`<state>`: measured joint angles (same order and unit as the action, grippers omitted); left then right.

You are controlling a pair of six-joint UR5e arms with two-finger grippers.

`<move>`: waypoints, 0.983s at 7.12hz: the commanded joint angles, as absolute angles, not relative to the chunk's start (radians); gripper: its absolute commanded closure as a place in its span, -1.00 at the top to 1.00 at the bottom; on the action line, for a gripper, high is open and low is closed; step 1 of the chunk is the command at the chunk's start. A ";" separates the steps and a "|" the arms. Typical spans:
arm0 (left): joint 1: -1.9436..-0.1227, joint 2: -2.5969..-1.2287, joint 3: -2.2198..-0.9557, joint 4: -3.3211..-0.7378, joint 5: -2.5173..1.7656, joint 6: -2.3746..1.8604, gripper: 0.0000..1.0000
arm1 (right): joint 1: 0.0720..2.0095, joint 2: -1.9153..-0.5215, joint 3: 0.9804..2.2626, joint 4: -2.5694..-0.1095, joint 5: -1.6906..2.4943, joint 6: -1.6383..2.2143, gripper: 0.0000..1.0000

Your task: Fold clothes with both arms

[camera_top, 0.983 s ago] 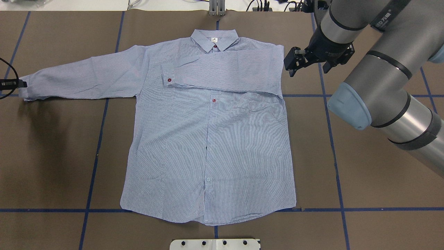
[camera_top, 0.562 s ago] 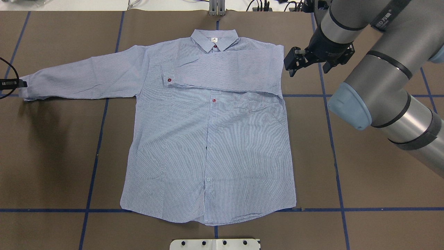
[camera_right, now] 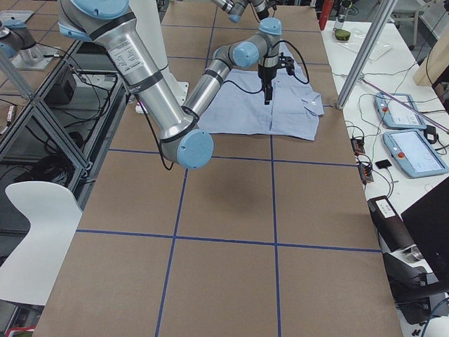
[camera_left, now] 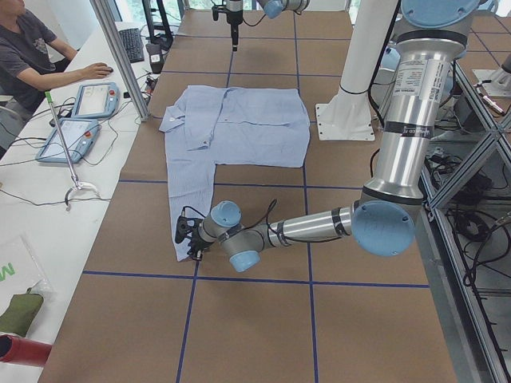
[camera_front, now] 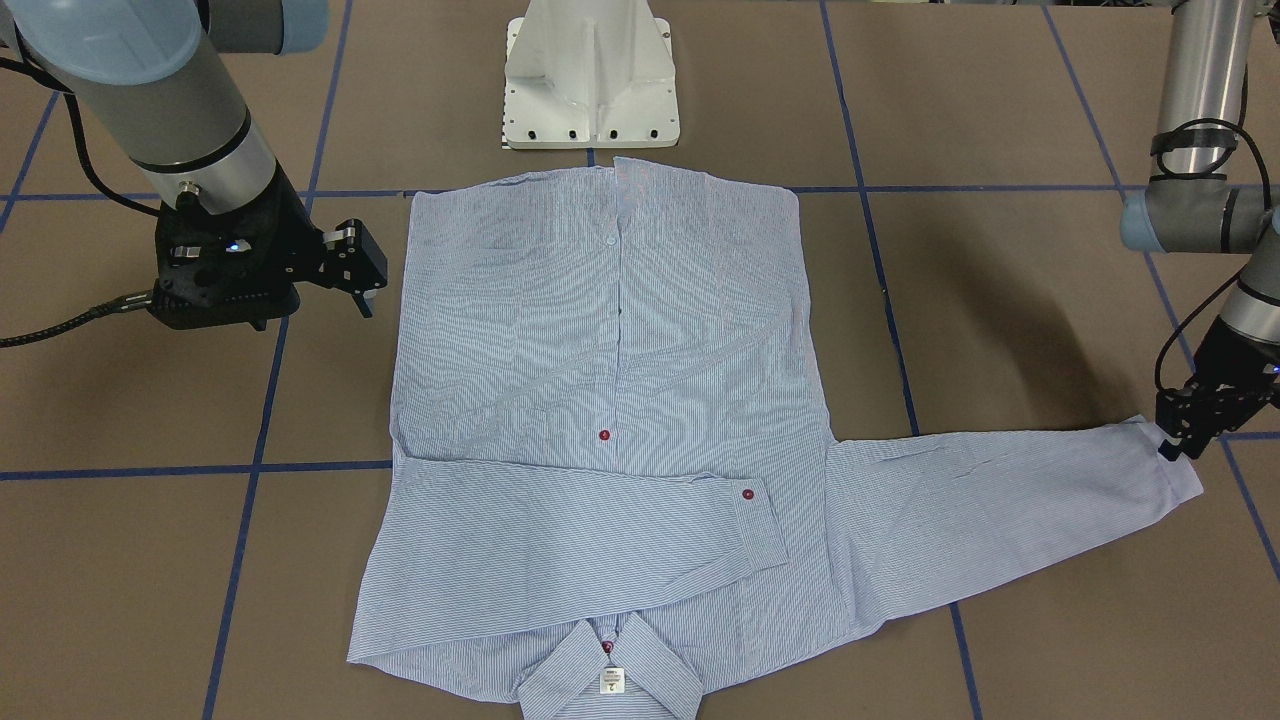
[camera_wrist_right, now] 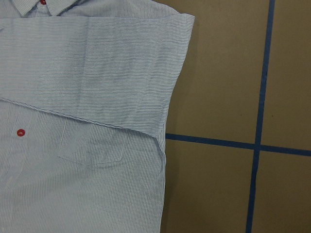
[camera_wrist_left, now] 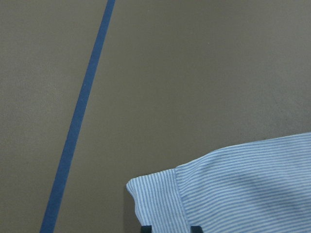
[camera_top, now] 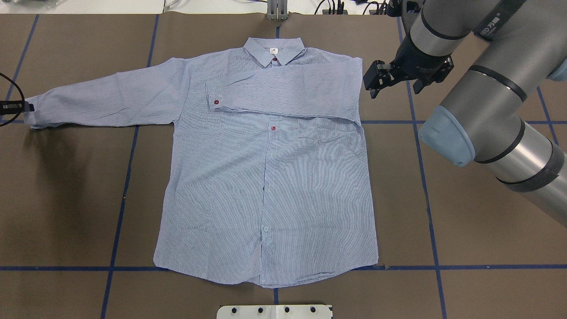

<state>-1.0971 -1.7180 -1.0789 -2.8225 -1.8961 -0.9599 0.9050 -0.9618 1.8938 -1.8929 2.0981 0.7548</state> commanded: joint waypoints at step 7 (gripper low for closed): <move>-1.097 -1.721 -1.086 -2.821 -1.901 -0.988 -1.00 | 0.905 -0.966 1.893 -1.893 2.098 0.755 1.00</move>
